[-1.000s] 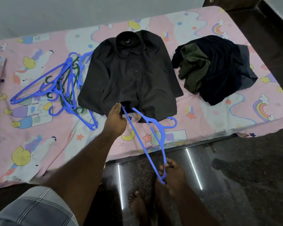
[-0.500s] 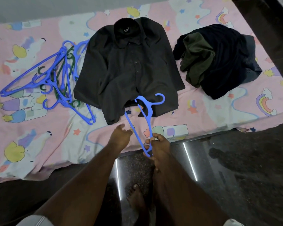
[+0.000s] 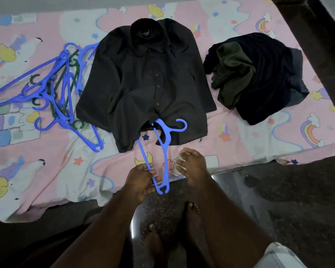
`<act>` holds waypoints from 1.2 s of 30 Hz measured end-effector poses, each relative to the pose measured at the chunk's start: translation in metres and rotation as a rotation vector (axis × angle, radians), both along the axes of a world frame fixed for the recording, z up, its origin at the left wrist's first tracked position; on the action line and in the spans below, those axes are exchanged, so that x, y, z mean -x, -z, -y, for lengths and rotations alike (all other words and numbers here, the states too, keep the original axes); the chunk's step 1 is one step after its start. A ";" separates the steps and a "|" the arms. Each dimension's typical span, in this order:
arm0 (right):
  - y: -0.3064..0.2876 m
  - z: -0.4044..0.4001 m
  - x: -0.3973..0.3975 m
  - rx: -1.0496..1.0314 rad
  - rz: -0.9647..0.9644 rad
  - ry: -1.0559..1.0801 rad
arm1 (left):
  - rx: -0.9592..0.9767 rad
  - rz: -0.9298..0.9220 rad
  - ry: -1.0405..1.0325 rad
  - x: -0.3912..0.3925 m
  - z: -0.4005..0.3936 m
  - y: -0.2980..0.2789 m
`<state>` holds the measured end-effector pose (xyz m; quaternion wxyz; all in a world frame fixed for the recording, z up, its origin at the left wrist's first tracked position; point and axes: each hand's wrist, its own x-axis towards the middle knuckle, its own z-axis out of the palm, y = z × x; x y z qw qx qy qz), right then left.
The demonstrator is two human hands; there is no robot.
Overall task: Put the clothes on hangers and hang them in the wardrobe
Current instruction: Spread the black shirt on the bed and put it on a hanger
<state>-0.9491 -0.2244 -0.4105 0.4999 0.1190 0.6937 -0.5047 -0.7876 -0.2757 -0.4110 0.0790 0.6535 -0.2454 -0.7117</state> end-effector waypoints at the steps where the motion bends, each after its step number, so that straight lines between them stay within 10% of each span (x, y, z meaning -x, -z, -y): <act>1: 0.001 0.005 0.007 0.008 0.008 0.003 | -0.005 0.002 -0.005 -0.002 -0.001 0.002; 12: 0.015 0.042 0.053 0.207 0.274 0.110 | -0.021 0.016 -0.090 -0.003 -0.002 0.018; 27: -0.039 0.054 0.111 0.298 0.177 0.300 | 0.011 0.098 -0.146 0.012 -0.009 0.007; 33: -0.034 0.056 0.116 0.121 -0.190 0.152 | 0.019 0.104 -0.164 0.016 -0.012 0.005; 36: -0.029 0.051 0.118 0.188 0.035 0.296 | 0.027 0.111 -0.172 0.013 -0.014 0.007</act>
